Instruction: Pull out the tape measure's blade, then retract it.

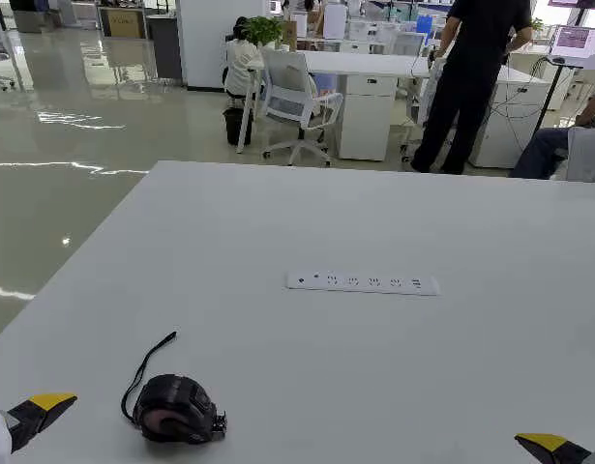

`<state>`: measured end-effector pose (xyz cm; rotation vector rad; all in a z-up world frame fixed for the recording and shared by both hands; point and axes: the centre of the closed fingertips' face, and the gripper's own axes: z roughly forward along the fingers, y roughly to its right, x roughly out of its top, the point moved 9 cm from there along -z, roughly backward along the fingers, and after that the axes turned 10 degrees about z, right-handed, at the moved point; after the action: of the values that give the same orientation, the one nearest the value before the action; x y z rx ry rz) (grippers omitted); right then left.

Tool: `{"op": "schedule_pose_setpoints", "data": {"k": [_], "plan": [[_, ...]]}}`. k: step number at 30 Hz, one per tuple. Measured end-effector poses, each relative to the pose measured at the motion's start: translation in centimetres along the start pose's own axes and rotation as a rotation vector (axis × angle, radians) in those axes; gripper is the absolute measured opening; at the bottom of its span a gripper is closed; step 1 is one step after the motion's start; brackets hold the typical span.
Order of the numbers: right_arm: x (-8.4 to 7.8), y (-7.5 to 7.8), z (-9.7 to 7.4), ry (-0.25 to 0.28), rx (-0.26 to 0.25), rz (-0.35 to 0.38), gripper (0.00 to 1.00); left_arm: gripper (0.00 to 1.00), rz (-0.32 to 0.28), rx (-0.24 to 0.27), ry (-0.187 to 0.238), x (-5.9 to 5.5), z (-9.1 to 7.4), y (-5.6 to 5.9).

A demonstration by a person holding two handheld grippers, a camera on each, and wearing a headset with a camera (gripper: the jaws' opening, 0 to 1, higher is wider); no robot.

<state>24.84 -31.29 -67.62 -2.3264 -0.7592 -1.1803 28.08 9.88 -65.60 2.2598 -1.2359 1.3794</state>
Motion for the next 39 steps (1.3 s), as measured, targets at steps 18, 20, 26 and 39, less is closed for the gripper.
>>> {"op": "schedule_pose_setpoints", "data": {"k": [18,20,26,39], "plan": [[0.3,0.2,0.4,-0.003,0.018,-0.014,0.98,0.97,0.014,-0.012,-0.007,0.0,0.3,-0.3],[0.3,0.3,0.5,-0.006,0.019,-0.018,0.98,0.97,0.019,-0.015,-0.01,0.0,0.4,-0.4],[0.6,0.6,1.0,-0.013,0.029,-0.026,0.98,0.97,0.032,-0.024,-0.016,0.0,0.8,-0.8],[1.2,0.9,2.4,-0.031,0.07,-0.07,0.95,0.97,0.074,-0.045,-0.034,0.2,1.6,-2.4]]}}
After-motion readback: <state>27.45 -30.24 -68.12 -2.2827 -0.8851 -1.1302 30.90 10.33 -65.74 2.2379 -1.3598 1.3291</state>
